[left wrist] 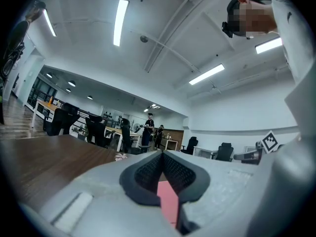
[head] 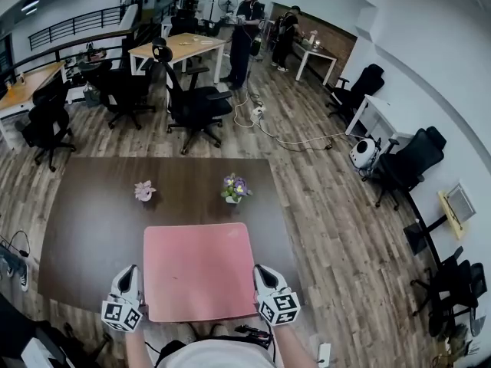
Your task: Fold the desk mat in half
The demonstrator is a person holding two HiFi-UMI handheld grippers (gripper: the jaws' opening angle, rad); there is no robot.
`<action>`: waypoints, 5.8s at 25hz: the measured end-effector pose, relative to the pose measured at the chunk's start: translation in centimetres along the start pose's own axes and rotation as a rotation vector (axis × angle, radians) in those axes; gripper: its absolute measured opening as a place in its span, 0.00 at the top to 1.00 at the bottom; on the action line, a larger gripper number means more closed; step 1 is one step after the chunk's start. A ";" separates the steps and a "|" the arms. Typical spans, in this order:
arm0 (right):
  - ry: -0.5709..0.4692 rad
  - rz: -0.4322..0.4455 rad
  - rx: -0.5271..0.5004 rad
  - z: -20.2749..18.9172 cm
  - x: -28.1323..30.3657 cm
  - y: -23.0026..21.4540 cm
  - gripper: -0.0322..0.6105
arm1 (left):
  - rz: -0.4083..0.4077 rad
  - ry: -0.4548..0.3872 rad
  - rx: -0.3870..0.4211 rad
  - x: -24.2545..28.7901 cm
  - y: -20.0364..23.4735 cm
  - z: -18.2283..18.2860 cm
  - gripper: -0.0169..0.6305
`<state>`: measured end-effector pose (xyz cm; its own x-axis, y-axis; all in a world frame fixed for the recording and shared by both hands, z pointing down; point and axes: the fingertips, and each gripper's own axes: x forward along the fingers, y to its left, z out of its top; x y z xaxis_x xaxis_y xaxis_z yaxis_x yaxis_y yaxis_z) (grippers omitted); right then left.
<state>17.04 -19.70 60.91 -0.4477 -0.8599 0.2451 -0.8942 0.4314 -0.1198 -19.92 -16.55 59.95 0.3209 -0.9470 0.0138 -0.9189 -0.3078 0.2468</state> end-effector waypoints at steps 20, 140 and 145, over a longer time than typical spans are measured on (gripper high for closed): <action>0.783 -0.123 0.121 -21.2 2.5 -3.7 0.38 | 0.011 -0.009 -0.031 -0.5 1.7 -0.4 0.97; 0.419 0.474 0.058 -6.8 10.2 23.8 0.70 | 0.058 -0.017 -0.052 -4.7 2.0 -0.5 0.97; 0.123 0.407 -0.011 -1.4 6.9 19.6 0.84 | 0.035 -0.013 -0.040 -4.2 1.4 -0.6 0.97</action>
<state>-3.57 -16.82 61.57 -0.7598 -0.5804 0.2930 -0.6444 0.7323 -0.2204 -22.45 -12.96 60.84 0.2852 -0.9584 0.0104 -0.9196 -0.2705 0.2850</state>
